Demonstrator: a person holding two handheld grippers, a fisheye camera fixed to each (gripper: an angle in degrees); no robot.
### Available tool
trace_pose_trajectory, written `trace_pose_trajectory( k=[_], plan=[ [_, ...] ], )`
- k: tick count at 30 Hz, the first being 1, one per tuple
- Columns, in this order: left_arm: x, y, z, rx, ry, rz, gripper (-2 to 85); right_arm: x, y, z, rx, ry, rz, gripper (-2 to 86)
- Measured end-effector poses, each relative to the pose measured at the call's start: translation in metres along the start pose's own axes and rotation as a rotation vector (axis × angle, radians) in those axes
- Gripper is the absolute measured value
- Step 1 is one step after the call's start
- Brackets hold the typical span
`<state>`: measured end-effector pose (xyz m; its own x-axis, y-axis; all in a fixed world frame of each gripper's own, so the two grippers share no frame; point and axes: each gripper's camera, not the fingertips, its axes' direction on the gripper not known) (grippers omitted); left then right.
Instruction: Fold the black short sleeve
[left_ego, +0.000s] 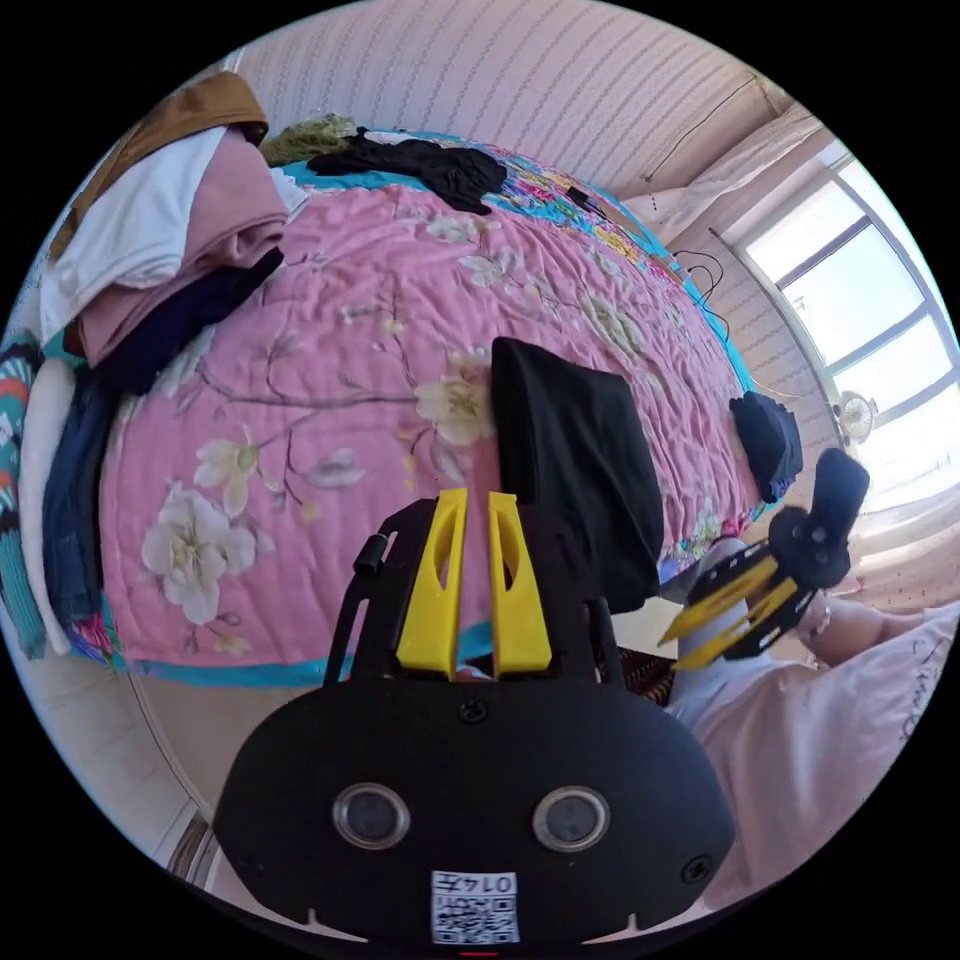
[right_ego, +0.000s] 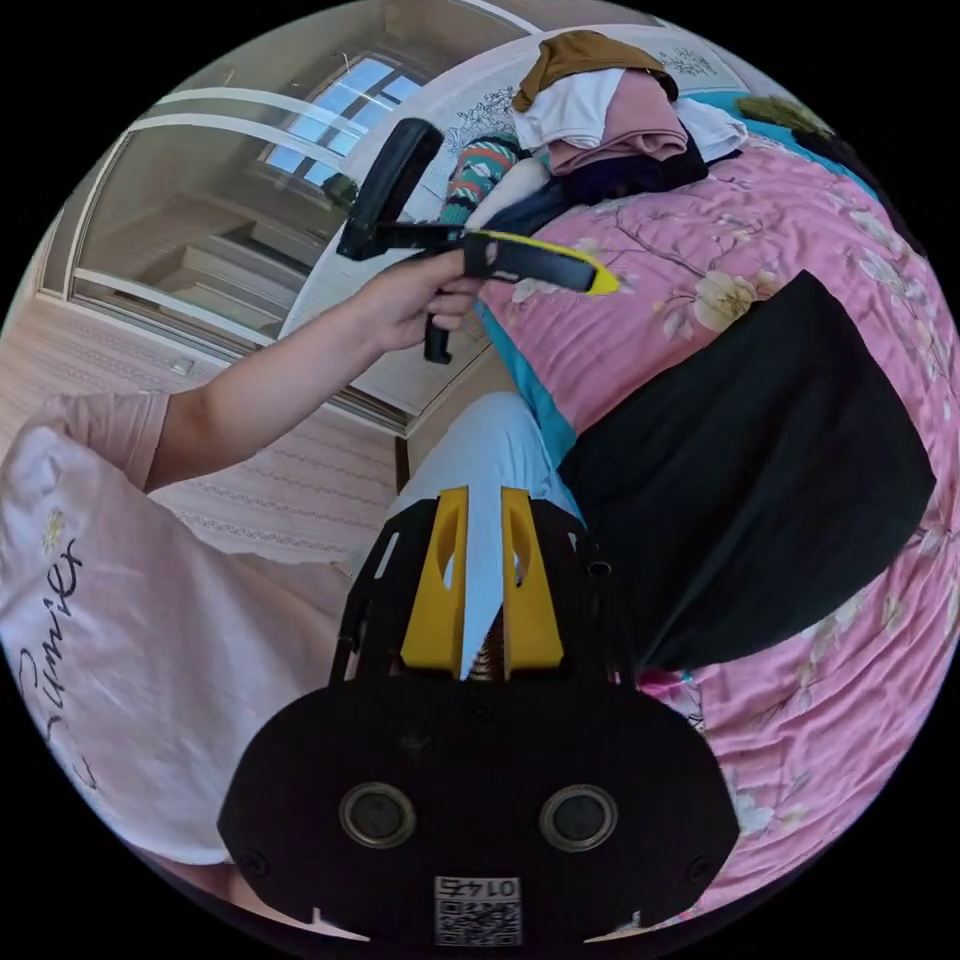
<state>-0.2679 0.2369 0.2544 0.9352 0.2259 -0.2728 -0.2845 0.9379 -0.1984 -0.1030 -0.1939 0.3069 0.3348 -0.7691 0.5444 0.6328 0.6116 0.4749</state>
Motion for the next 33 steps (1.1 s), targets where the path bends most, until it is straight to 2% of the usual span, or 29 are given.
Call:
trace_pose_trajectory(
  k=[7, 12, 15, 23, 27, 29, 33],
  plan=[
    [0.007, 0.074, 0.012, -0.014, -0.009, -0.044, 10.3, 0.039, -0.073, -0.041, -0.033, 0.332, 0.107, 8.3],
    [0.011, 0.080, 0.029, -0.067, 0.010, -0.050, 12.3, 0.059, -0.137, -0.038, -0.139, 0.461, 0.121, 8.4],
    [0.006, 0.084, 0.030, -0.101, -0.003, -0.066, 11.9, 0.065, -0.166, -0.027, -0.180, 0.520, 0.131, 11.2],
    [0.002, 0.110, 0.016, -0.102, 0.070, -0.053, 6.0, 0.077, -0.191, 0.008, -0.313, 0.500, 0.175, 11.6],
    [0.019, 0.123, 0.010, -0.107, 0.018, -0.003, 1.6, 0.063, -0.178, 0.002, -0.321, 0.458, 0.135, 5.0],
    [0.027, 0.131, 0.003, -0.095, -0.009, 0.018, 0.5, 0.055, -0.166, -0.004, -0.293, 0.456, 0.123, 3.5],
    [0.046, 0.159, -0.026, -0.013, -0.006, 0.050, -0.5, 0.022, -0.118, -0.042, -0.072, 0.428, 0.089, 2.3]
  ],
)
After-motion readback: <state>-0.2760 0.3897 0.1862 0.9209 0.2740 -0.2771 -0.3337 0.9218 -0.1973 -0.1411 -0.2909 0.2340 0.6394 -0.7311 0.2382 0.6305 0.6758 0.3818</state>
